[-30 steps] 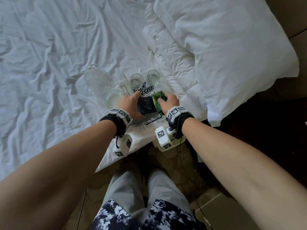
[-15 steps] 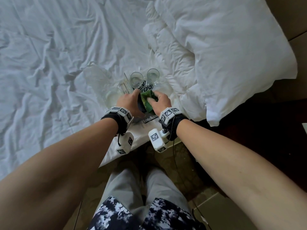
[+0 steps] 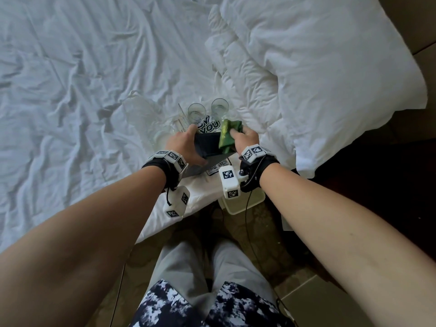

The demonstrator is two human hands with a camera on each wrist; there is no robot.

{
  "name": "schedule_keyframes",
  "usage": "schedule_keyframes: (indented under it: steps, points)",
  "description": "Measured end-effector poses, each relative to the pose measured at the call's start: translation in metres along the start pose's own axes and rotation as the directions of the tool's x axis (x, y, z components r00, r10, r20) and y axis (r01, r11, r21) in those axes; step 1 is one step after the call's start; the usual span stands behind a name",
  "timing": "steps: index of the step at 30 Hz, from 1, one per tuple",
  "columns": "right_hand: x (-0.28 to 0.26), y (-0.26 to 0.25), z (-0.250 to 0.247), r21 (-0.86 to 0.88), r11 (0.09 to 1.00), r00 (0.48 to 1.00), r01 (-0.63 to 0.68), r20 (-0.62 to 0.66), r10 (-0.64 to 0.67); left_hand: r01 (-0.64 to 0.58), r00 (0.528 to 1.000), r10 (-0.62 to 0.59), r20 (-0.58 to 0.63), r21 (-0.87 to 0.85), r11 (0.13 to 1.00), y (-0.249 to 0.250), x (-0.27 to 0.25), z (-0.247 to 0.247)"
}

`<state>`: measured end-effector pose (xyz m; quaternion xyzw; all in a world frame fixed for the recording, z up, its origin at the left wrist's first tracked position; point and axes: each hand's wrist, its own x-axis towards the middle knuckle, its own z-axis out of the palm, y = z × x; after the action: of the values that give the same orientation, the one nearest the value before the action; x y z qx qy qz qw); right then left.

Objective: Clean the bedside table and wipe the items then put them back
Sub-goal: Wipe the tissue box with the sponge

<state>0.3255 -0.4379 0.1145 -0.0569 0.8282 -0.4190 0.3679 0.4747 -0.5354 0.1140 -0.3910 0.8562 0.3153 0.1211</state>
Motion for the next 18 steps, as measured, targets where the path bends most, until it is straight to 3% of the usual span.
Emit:
schedule_keyframes:
  steps: [4,8,10,13,18]
  points:
    - [-0.011,-0.004,0.007,-0.212,0.973,0.992,0.091,0.104,-0.070,0.009,1.000,-0.009,0.001,-0.009,1.000,0.000,0.001,0.003]
    - [-0.024,-0.004,0.026,-0.261,0.945,0.970,0.199,0.187,-0.153,0.031,0.999,-0.033,-0.039,-0.028,0.999,0.000,-0.001,0.005]
    - [-0.027,-0.003,0.031,-0.196,0.961,0.962,0.196,0.229,-0.149,0.035,0.998,-0.038,-0.056,-0.053,0.998,-0.001,-0.003,0.006]
    - [-0.026,0.000,0.029,0.016,0.998,0.960,0.062,0.273,-0.064,0.033,0.998,-0.037,-0.041,-0.094,0.995,-0.006,-0.007,0.003]
    - [-0.013,-0.004,0.008,0.190,0.979,0.997,-0.079,0.030,0.075,0.049,0.999,-0.048,0.026,-0.052,0.997,-0.011,-0.013,-0.008]
